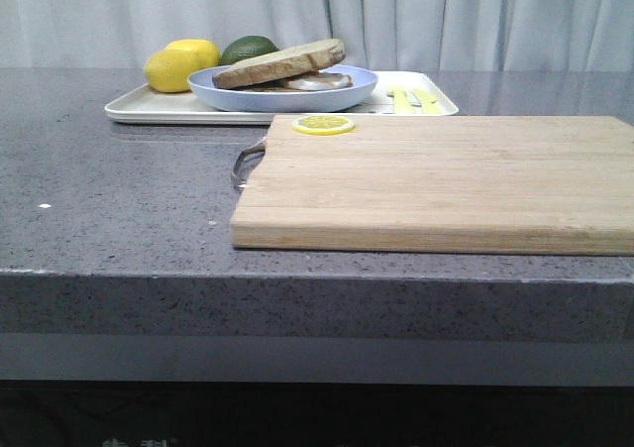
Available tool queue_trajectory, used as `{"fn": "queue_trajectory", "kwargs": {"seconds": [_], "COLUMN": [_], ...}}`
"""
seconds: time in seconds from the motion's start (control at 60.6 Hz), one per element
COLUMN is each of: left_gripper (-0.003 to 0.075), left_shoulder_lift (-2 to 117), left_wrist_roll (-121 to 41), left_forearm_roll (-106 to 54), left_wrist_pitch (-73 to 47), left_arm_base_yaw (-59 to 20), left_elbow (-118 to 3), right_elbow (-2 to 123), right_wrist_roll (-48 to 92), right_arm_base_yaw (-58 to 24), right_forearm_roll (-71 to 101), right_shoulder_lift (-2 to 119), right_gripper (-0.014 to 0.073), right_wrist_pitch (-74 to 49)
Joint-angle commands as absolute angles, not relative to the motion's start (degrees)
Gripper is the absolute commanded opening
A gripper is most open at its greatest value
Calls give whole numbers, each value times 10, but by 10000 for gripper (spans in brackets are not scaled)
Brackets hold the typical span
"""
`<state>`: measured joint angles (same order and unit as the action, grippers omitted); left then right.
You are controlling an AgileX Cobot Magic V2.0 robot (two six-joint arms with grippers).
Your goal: Place bread and move sandwich to tray
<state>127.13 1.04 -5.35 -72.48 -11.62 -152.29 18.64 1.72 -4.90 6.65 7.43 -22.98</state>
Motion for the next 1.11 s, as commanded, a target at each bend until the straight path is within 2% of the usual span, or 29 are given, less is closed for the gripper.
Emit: {"fn": "queue_trajectory", "kwargs": {"seconds": [0.0, 0.148, 0.346, 0.825, 1.089], "left_gripper": [-19, -19, -19, -19, -19], "left_shoulder_lift": [1201, 1137, 1044, 726, 527], "left_wrist_roll": [9, 9, 15, 37, 37], "left_forearm_roll": [11, 35, 29, 17, 17], "left_wrist_pitch": [-720, -719, -675, -353, -262], "left_arm_base_yaw": [-137, -133, -117, -113, -113], "left_elbow": [-1421, -1262, -1107, -684, -526], "right_elbow": [202, 202, 202, 202, 202], "right_wrist_roll": [17, 17, 17, 17, 17], "right_arm_base_yaw": [-47, -47, -47, -47, -47], "right_forearm_roll": [64, 64, 64, 64, 64], "right_shoulder_lift": [80, 80, 80, 80, 80], "right_gripper": [-68, -68, -68, -68, -68], "right_wrist_pitch": [-187, -186, -185, -189, -191]}}
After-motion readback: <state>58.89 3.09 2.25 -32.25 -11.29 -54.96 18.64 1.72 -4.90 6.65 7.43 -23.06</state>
